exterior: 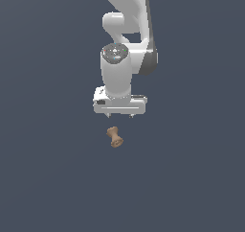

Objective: Pick up the object and move it to a goal position.

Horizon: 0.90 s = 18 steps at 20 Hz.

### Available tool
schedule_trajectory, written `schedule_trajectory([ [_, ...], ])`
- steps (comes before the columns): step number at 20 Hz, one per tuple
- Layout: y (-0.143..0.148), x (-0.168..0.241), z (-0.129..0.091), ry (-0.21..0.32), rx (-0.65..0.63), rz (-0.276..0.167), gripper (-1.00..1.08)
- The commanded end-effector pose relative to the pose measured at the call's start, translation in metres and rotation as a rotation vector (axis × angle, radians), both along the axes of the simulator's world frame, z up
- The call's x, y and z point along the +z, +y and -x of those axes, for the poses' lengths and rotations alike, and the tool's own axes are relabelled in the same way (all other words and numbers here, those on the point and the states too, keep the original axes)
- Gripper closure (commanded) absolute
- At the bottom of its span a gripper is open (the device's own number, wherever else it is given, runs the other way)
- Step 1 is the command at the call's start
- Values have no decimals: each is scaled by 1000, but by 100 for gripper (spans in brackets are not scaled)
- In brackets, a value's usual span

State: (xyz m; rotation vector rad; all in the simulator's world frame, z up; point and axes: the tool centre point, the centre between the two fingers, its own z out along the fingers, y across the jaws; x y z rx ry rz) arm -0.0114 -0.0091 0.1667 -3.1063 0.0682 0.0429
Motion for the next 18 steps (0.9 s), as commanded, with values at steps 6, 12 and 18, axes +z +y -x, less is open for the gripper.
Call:
schedule_trajectory([
  [6, -6, -12, -8, -7, 90, 7, -92],
  [12, -14, -30, -20, -18, 221, 16, -92],
  [18, -23, -48, -31, -27, 349, 23, -92],
])
